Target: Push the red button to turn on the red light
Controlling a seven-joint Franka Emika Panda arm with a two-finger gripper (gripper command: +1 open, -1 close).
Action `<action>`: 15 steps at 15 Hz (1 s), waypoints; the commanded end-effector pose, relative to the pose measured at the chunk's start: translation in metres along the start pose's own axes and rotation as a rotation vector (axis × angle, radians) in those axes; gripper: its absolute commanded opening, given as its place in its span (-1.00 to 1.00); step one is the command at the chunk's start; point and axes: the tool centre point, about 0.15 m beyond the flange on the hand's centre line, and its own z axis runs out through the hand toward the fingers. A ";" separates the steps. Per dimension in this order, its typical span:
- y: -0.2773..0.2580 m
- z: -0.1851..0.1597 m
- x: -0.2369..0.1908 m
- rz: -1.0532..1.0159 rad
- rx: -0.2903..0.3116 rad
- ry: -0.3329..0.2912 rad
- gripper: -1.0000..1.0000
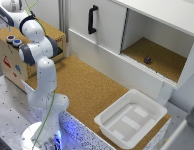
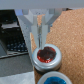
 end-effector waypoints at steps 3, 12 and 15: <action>0.005 0.057 0.036 0.045 -0.025 -0.116 -1.00; 0.004 -0.017 0.009 0.132 -0.088 0.007 -1.00; 0.007 -0.043 -0.011 0.190 -0.121 0.044 1.00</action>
